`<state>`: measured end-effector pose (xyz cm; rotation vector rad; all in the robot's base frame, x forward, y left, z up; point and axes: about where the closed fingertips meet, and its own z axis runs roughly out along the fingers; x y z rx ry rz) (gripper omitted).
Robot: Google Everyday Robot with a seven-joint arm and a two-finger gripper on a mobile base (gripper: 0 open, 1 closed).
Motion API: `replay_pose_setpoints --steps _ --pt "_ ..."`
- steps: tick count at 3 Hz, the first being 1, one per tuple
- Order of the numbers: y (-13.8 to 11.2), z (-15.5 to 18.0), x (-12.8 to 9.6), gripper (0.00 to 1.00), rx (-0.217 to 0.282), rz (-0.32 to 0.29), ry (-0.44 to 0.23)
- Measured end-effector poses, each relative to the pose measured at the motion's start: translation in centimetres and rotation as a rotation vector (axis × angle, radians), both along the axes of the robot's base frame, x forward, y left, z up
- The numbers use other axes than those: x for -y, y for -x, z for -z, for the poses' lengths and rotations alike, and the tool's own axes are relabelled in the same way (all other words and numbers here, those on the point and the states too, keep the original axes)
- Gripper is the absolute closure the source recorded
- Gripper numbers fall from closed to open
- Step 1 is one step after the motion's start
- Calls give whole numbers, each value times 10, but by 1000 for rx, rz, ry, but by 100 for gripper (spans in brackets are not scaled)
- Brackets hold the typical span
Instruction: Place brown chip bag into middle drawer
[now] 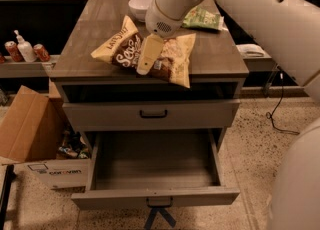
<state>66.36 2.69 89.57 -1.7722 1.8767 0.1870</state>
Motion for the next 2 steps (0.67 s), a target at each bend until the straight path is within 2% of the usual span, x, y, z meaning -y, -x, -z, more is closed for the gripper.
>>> replay_pose_setpoints --steps 1,2 --pt "-3 17 -7 0 -22 -5 8" --pt "-13 28 -4 0 -26 23 4"
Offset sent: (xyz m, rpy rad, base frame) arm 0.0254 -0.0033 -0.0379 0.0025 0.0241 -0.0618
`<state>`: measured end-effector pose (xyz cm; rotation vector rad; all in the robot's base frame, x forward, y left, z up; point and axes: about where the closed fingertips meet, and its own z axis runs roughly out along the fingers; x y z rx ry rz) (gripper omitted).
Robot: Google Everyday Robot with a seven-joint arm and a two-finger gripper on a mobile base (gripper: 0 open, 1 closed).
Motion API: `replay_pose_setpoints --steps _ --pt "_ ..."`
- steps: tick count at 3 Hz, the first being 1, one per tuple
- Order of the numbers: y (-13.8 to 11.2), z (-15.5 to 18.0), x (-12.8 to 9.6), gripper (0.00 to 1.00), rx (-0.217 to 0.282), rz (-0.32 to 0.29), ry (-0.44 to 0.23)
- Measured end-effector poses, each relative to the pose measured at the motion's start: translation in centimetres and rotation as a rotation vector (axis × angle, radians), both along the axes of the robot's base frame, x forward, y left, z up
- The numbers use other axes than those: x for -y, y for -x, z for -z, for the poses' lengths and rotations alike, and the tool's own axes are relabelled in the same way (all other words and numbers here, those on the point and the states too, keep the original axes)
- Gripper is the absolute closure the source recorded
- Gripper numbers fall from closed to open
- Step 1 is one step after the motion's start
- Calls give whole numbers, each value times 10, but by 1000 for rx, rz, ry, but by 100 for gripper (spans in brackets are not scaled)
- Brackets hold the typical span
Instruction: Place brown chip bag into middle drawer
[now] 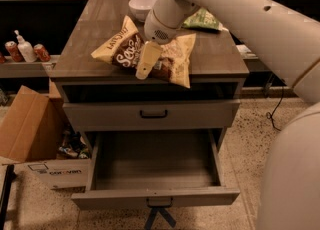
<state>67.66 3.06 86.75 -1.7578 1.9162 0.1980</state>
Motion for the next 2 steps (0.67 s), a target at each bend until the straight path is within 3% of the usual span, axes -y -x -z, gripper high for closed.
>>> replay_pose_setpoints --steps 2 --pt "-8 2 3 41 20 26 -12"
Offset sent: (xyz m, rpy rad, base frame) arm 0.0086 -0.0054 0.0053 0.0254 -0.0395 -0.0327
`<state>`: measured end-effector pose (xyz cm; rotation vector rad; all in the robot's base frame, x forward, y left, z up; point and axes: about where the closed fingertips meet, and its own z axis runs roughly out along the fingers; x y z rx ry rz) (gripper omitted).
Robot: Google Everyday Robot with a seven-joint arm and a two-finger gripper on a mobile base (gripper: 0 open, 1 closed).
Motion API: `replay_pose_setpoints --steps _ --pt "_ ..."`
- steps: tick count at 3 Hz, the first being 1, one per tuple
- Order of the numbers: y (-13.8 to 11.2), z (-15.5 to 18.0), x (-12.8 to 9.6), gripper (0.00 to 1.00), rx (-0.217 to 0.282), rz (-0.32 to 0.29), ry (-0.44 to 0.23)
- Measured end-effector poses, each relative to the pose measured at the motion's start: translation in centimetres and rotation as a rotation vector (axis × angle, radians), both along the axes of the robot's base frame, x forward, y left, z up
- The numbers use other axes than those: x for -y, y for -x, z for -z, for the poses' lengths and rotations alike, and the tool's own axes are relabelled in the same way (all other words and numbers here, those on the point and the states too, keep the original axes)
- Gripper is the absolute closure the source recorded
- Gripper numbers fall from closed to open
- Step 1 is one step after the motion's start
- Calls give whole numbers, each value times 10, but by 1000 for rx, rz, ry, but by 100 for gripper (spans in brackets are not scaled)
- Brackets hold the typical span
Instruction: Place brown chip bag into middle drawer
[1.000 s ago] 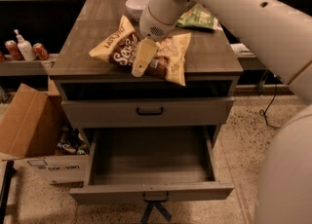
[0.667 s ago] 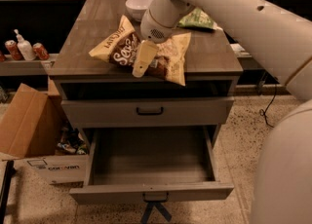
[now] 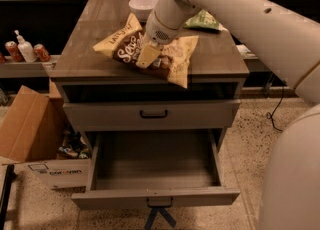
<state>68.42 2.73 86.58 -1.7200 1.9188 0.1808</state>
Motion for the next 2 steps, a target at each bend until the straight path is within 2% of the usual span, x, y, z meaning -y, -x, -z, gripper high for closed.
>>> replay_pose_setpoints --steps 1,2 --pt "5 -7 -5 66 12 -16 -12" --pt "21 -40 -7 87 78 -53 -56"
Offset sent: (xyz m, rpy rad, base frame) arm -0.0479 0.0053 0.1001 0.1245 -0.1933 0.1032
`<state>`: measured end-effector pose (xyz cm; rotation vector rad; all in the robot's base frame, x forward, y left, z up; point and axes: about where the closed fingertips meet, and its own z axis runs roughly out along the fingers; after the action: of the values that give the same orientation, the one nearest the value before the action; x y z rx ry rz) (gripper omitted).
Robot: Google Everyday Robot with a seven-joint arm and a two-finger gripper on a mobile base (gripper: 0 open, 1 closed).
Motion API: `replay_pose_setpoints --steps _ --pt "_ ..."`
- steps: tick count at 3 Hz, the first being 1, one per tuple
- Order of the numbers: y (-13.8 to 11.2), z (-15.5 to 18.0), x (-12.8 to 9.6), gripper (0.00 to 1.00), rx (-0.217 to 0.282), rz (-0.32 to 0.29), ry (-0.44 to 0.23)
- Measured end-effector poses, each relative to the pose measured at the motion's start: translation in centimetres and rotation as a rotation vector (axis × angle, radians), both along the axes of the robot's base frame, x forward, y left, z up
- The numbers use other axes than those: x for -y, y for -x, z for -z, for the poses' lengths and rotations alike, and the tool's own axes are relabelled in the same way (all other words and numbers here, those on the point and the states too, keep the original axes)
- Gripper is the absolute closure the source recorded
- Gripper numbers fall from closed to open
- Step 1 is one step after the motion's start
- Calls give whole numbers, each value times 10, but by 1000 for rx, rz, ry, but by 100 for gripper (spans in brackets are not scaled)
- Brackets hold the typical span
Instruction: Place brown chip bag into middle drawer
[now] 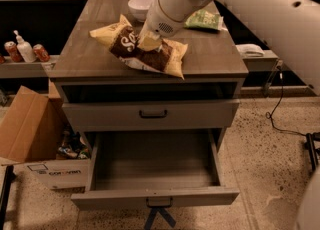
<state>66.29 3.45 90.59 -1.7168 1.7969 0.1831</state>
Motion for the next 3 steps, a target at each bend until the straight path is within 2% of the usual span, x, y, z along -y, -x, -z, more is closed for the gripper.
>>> replay_pose_setpoints --steps 1,3 --pt "35 -48 4 100 78 -57 -88" --pt "41 -43 2 100 66 -81 -98"
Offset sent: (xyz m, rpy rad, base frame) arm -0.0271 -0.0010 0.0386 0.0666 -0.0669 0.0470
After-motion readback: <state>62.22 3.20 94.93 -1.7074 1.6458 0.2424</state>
